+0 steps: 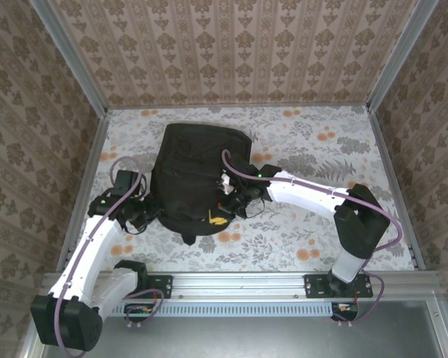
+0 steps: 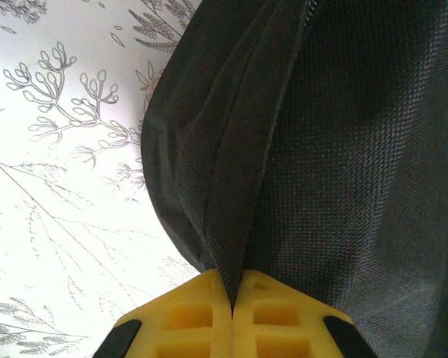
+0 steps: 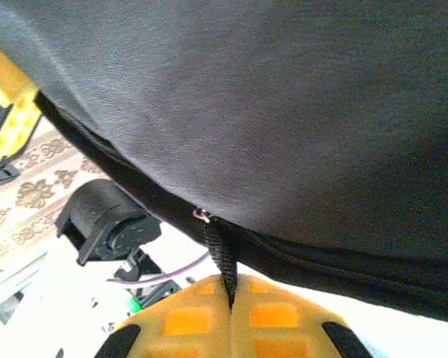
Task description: Pack the student bag
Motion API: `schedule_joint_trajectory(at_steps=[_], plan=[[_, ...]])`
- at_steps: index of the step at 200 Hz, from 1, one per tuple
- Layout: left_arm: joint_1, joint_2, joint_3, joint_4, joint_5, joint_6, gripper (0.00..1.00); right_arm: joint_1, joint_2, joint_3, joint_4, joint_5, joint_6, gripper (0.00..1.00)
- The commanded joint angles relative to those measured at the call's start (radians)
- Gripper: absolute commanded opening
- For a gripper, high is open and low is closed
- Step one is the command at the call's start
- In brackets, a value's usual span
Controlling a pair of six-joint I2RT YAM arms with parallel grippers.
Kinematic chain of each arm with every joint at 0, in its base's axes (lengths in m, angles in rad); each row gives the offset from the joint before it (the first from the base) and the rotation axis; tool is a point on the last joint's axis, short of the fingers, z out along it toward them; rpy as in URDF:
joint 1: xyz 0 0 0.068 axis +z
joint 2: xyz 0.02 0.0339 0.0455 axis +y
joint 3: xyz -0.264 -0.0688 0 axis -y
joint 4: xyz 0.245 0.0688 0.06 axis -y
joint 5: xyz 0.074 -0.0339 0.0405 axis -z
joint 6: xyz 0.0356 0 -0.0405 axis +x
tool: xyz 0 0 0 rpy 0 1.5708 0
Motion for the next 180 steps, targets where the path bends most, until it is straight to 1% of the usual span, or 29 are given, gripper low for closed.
schedule_joint_trajectory(at_steps=[1,44,74,84,99,121,129,154,170,180], plan=[[0.010,0.007,0.017,0.014,-0.066,0.057,0.00,-0.020,-0.038,0.032,-0.149,0.056,-0.091,0.00],[0.004,0.029,0.029,0.024,-0.072,0.088,0.00,-0.049,-0.038,0.103,-0.322,0.168,-0.247,0.00],[0.001,0.050,0.039,0.035,-0.067,0.111,0.00,-0.067,-0.056,0.112,-0.351,0.222,-0.305,0.00],[-0.004,0.064,0.047,0.042,-0.063,0.121,0.00,-0.068,-0.057,0.112,-0.345,0.216,-0.311,0.00],[-0.014,0.101,0.069,0.059,-0.059,0.141,0.00,-0.065,-0.059,0.099,-0.308,0.174,-0.293,0.00],[-0.044,0.197,0.132,0.076,-0.071,0.167,0.00,-0.041,-0.075,0.068,-0.213,0.121,-0.241,0.00],[-0.056,0.235,0.158,0.080,-0.081,0.181,0.05,-0.031,-0.079,0.064,-0.194,0.118,-0.225,0.00],[-0.074,0.336,0.243,0.072,-0.109,0.195,0.16,0.004,-0.078,0.061,-0.153,0.098,-0.188,0.00],[-0.084,0.390,0.289,0.072,-0.138,0.204,0.30,0.024,-0.080,0.052,-0.116,0.087,-0.162,0.00],[-0.078,0.429,0.321,0.054,-0.148,0.201,0.38,0.033,-0.079,0.045,-0.089,0.087,-0.145,0.00]])
